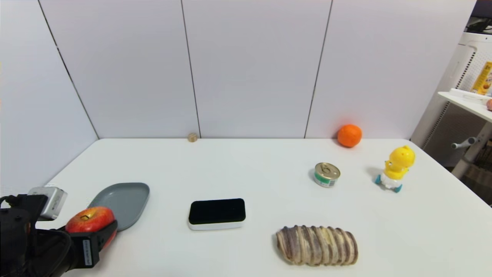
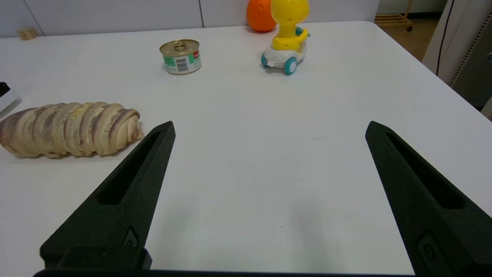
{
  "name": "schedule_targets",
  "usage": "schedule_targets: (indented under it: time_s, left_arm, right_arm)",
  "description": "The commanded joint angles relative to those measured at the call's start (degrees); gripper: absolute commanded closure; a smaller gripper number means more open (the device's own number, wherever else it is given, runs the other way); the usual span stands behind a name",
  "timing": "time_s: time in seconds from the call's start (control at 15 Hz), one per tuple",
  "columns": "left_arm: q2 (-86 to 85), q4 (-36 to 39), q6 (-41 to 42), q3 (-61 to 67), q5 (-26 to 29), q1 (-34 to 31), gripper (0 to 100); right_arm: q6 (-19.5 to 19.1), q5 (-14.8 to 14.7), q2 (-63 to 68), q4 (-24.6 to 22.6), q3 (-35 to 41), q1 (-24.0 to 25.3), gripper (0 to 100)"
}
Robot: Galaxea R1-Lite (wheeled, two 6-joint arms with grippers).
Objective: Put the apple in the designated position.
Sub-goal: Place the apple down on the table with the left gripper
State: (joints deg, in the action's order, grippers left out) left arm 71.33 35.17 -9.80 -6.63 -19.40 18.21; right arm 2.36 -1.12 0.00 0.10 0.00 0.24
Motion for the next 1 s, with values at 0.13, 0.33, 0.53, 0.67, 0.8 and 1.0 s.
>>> schedule_targets:
  time_s: [0.13, 0.33, 0.53, 0.67, 0.8, 1.0]
  left_arm:
    - [1.9, 1.0, -1.2, 2.0, -0.1, -0.1, 100]
    - [2.1, 1.0, -1.5, 2.0, -0.1, -0.1, 100]
    - [2.4, 1.0, -1.5, 2.0, -0.1, -0.1, 100]
    - [2.5, 1.0, -1.5, 1.9, -0.1, -0.1, 0]
    - [2.6, 1.0, -1.4, 1.9, 0.0, -0.1, 0]
    - [2.0, 1.0, -1.3, 1.5, 0.0, -0.1, 0]
  right_arm:
    - [0.0, 0.0, 0.1, 0.0, 0.0, 0.0, 0]
    - [0.0, 0.0, 0.1, 0.0, 0.0, 0.0, 0]
    - [0.0, 0.0, 0.1, 0.0, 0.0, 0.0, 0]
    - [0.0, 0.0, 0.1, 0.0, 0.0, 0.0, 0]
    - [0.0, 0.0, 0.1, 0.0, 0.0, 0.0, 0]
    - [0.0, 0.0, 0.1, 0.0, 0.0, 0.0, 0]
